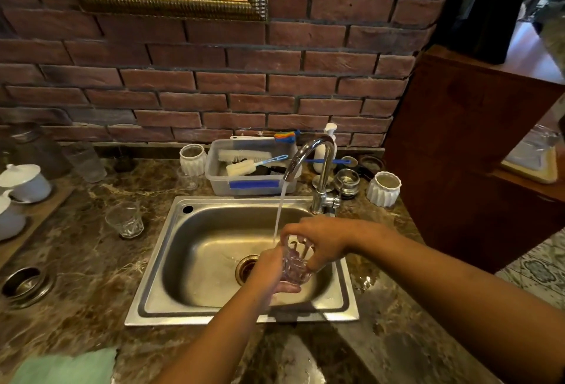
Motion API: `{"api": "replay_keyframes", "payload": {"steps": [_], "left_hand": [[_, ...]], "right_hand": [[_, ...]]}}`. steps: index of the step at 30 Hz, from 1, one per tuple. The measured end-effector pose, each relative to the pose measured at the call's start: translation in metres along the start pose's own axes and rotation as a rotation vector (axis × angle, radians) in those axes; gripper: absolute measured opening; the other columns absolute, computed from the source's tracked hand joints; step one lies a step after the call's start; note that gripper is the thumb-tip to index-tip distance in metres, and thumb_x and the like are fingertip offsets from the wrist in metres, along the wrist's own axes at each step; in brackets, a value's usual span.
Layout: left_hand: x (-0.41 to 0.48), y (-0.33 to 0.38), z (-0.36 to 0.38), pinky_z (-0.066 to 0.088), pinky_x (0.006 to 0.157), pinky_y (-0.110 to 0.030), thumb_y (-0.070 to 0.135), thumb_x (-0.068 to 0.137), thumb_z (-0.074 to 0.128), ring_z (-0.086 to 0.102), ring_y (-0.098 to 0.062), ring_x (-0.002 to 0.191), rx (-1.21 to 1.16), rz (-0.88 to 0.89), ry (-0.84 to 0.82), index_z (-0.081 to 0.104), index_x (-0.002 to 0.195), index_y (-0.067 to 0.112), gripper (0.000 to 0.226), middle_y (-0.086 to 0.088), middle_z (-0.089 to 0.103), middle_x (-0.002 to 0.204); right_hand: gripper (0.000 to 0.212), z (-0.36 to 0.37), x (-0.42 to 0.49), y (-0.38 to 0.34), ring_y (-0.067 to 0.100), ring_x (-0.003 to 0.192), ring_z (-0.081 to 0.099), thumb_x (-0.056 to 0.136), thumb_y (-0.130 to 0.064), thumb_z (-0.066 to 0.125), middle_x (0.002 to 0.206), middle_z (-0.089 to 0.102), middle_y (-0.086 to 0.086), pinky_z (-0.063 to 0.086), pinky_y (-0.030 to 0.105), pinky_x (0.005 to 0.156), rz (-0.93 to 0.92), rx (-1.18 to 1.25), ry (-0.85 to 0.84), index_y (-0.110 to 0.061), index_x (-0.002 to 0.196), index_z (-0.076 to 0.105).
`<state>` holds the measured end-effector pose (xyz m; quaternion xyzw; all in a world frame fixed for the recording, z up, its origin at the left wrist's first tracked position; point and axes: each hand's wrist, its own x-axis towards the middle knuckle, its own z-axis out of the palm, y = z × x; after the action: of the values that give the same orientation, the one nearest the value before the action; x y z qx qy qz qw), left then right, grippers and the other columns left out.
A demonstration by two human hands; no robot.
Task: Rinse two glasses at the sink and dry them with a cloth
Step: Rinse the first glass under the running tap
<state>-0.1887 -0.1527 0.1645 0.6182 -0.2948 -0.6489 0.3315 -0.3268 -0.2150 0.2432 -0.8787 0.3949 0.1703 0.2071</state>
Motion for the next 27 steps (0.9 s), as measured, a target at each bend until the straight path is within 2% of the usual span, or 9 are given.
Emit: {"api": "replay_keyframes", "payload": {"steps": [3, 6, 8, 12, 16, 18, 20, 23, 27], "left_hand": [[0.01, -0.013, 0.007, 0.061, 0.077, -0.048, 0.023, 0.104, 0.045, 0.075, -0.026, 0.079, 0.152, 0.111, 0.033, 0.071, 0.106, 0.012, 0.028, -0.009, 0.077, 0.088], [0.015, -0.043, 0.004, 0.055, 0.087, -0.035, 0.027, 0.106, 0.042, 0.069, -0.014, 0.096, 0.441, 0.329, 0.034, 0.068, 0.117, 0.025, 0.028, -0.002, 0.072, 0.113], [0.02, -0.067, -0.002, 0.046, 0.104, -0.031, 0.037, 0.106, 0.043, 0.059, -0.012, 0.12, 0.716, 0.414, 0.043, 0.059, 0.136, 0.025, 0.036, 0.003, 0.064, 0.133], [0.033, -0.105, -0.016, 0.032, 0.115, -0.036, 0.058, 0.1, 0.044, 0.04, -0.017, 0.14, 1.17, 0.419, 0.045, 0.029, 0.155, 0.027, 0.065, 0.005, 0.04, 0.155], [0.041, -0.13, -0.032, 0.011, 0.122, -0.056, 0.084, 0.086, 0.025, 0.022, -0.023, 0.151, 1.396, 0.235, 0.061, 0.013, 0.16, 0.026, 0.094, 0.0, 0.025, 0.165], [0.045, -0.139, -0.042, 0.005, 0.12, -0.064, 0.096, 0.065, 0.007, 0.023, -0.025, 0.151, 1.436, 0.162, 0.104, 0.02, 0.158, 0.027, 0.117, -0.001, 0.029, 0.163], [0.047, -0.144, -0.049, 0.007, 0.121, -0.063, 0.098, 0.057, -0.003, 0.031, -0.022, 0.146, 1.465, 0.17, 0.137, 0.035, 0.15, 0.028, 0.123, 0.002, 0.041, 0.155], [0.047, -0.146, -0.048, 0.011, 0.121, -0.058, 0.096, 0.065, -0.002, 0.039, -0.018, 0.138, 1.472, 0.205, 0.164, 0.046, 0.139, 0.032, 0.109, 0.007, 0.05, 0.145], [0.05, -0.149, -0.048, 0.016, 0.12, -0.054, 0.09, 0.081, 0.016, 0.043, -0.018, 0.134, 1.474, 0.21, 0.173, 0.05, 0.136, 0.032, 0.086, 0.007, 0.053, 0.142]], "right_hand": [[0.073, 0.01, 0.0, 0.023, 0.02, 0.11, 0.052, 0.077, -0.033, 0.079, 0.123, 0.05, 0.003, 0.052, 0.038, 0.091, 0.058, 0.023, 0.011, -0.039, 0.137, 0.037], [0.072, 0.019, -0.001, 0.052, 0.021, 0.115, 0.051, 0.078, -0.029, 0.078, 0.131, 0.048, 0.005, 0.051, 0.037, 0.094, 0.112, 0.079, 0.038, -0.037, 0.138, 0.038], [0.073, 0.026, -0.001, 0.072, 0.02, 0.119, 0.048, 0.078, -0.026, 0.078, 0.136, 0.044, 0.004, 0.048, 0.031, 0.092, 0.153, 0.091, 0.072, -0.036, 0.138, 0.038], [0.083, 0.041, 0.002, 0.108, 0.024, 0.126, 0.046, 0.078, -0.028, 0.08, 0.143, 0.04, 0.007, 0.048, 0.032, 0.097, 0.267, 0.035, 0.1, -0.038, 0.145, 0.032], [0.098, 0.053, 0.009, 0.146, 0.034, 0.14, 0.038, 0.078, -0.034, 0.079, 0.16, 0.023, 0.017, 0.043, 0.043, 0.11, 0.358, 0.009, 0.094, -0.035, 0.153, 0.016], [0.101, 0.057, 0.013, 0.16, 0.034, 0.139, 0.039, 0.077, -0.037, 0.079, 0.16, 0.024, 0.015, 0.045, 0.045, 0.107, 0.394, -0.015, 0.097, -0.034, 0.154, 0.014], [0.102, 0.057, 0.016, 0.172, 0.035, 0.136, 0.042, 0.076, -0.037, 0.081, 0.156, 0.029, 0.015, 0.047, 0.044, 0.105, 0.419, -0.033, 0.09, -0.031, 0.155, 0.016], [0.102, 0.055, 0.019, 0.189, 0.038, 0.132, 0.043, 0.074, -0.036, 0.082, 0.15, 0.035, 0.018, 0.046, 0.046, 0.103, 0.431, -0.024, 0.084, -0.029, 0.155, 0.02], [0.096, 0.052, 0.024, 0.208, 0.039, 0.127, 0.049, 0.077, -0.031, 0.081, 0.145, 0.04, 0.022, 0.048, 0.044, 0.101, 0.443, 0.026, 0.11, -0.021, 0.153, 0.024]]}}
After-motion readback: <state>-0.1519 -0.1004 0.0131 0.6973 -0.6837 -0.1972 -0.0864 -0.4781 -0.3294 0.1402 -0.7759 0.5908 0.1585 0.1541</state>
